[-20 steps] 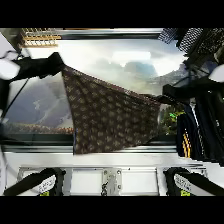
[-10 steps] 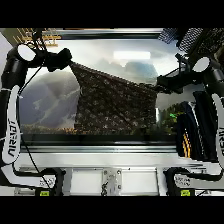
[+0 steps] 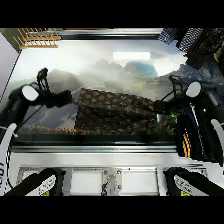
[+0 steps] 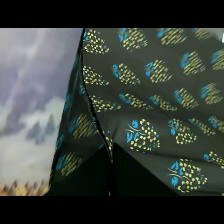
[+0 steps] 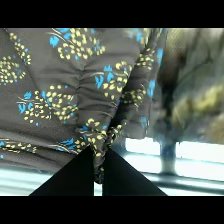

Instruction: Fold the clothes and pants, and hang the long-sleeved shirts on hangers.

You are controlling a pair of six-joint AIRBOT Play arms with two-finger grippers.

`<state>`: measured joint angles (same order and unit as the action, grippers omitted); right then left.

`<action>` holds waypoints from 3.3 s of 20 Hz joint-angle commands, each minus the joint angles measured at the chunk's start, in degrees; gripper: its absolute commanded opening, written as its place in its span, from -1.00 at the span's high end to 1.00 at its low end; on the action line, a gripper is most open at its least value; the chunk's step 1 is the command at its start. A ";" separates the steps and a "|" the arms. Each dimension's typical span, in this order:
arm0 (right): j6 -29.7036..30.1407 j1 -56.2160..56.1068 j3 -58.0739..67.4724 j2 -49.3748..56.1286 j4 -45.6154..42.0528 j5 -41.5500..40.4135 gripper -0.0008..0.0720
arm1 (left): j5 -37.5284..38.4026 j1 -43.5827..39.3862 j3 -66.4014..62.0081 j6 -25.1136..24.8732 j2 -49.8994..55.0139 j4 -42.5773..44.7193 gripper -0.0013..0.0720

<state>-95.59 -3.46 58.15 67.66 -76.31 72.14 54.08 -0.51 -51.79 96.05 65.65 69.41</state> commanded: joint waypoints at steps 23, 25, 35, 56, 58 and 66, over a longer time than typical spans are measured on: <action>16.24 18.82 -13.60 -14.58 13.25 -1.38 -0.97 | 0.94 -4.17 11.23 -1.53 -20.74 -0.48 0.05; 20.79 23.96 -16.11 -11.76 18.84 -4.72 -0.97 | 0.83 -4.74 11.23 -1.53 -22.10 -0.85 0.96; 43.63 26.77 -19.26 15.72 41.59 -7.91 -0.97 | -4.52 -17.75 11.17 1.55 -14.14 -2.08 0.95; 15.85 21.81 5.16 3.37 10.27 11.17 0.93 | -13.29 -33.90 -7.56 4.90 17.14 -3.58 0.96; 12.13 20.59 10.73 2.71 10.29 15.61 0.94 | -13.20 -36.24 -13.57 4.90 23.63 -3.61 0.96; 3.17 7.69 24.74 3.06 5.14 22.45 0.94 | -9.66 -43.19 -36.02 4.90 42.49 -3.65 0.95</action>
<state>-89.06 8.49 78.67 70.67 -68.49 91.92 42.28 -41.58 -80.23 100.95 102.02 65.76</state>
